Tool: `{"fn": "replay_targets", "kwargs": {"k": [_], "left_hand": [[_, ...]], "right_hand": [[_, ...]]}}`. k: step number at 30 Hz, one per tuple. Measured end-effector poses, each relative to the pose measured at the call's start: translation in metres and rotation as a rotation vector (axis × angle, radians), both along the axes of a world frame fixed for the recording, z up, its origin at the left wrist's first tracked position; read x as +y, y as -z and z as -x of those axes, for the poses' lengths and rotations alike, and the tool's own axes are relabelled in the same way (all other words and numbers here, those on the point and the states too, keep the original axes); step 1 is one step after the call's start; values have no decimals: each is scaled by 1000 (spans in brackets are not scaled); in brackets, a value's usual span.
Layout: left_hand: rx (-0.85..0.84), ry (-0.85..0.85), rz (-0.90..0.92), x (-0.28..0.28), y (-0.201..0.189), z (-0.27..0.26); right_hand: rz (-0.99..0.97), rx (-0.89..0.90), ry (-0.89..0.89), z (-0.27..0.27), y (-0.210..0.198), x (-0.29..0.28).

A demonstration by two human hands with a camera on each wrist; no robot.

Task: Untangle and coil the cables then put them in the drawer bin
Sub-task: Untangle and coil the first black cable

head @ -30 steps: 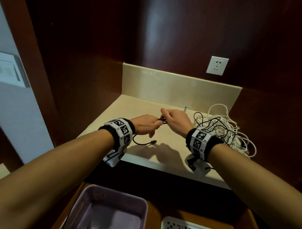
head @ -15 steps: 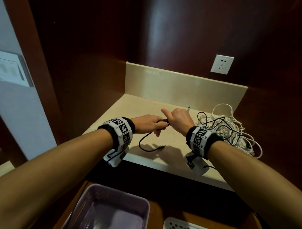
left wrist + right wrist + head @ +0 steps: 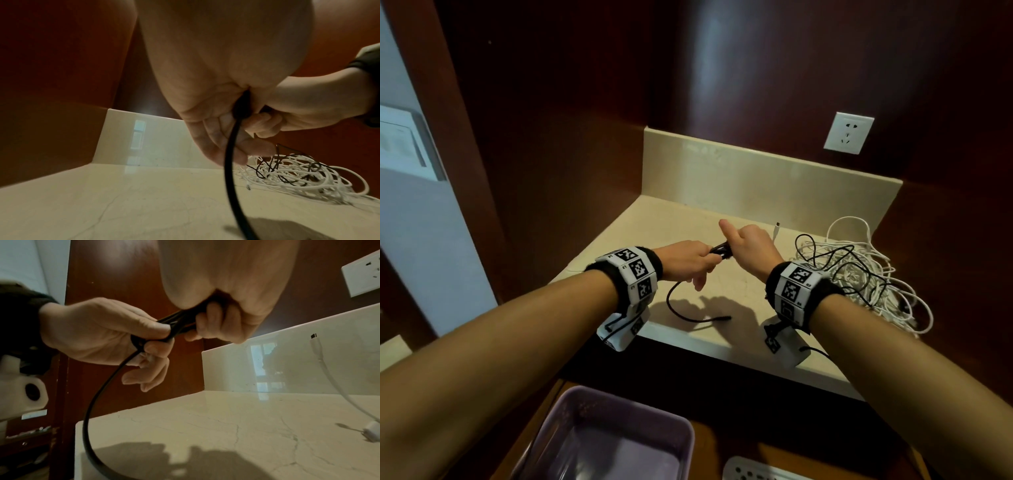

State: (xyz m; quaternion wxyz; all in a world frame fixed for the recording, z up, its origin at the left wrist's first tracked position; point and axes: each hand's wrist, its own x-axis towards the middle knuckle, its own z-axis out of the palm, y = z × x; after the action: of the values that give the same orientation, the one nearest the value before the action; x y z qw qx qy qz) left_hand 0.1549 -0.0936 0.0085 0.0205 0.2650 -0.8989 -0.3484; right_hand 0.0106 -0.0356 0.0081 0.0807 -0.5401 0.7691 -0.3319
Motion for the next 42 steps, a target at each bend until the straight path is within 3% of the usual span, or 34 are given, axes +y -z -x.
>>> {"fn": "replay_targets", "kwargs": {"k": [6, 8, 14, 17, 21, 28, 37, 42], "left_hand": [[137, -181, 12, -16, -3, -2], [196, -228, 23, -21, -2, -2], [324, -294, -26, -21, -3, 4], [353, -315, -73, -22, -3, 2], [349, -322, -69, -25, -2, -1], [220, -317, -5, -33, 2, -15], [30, -135, -102, -21, 4, -16], [23, -68, -135, -14, 2, -12]], "right_hand": [[106, -617, 74, 1, 9, 6], [39, -698, 26, -8, 12, 11], [-301, -503, -207, -40, 31, 1], [-353, -541, -278, -47, 35, -2], [-271, -493, -327, -47, 32, 7], [-240, -317, -255, -11, 11, 22], [-2, -181, -184, 13, -8, 14], [135, -257, -159, 12, 2, 8]]}}
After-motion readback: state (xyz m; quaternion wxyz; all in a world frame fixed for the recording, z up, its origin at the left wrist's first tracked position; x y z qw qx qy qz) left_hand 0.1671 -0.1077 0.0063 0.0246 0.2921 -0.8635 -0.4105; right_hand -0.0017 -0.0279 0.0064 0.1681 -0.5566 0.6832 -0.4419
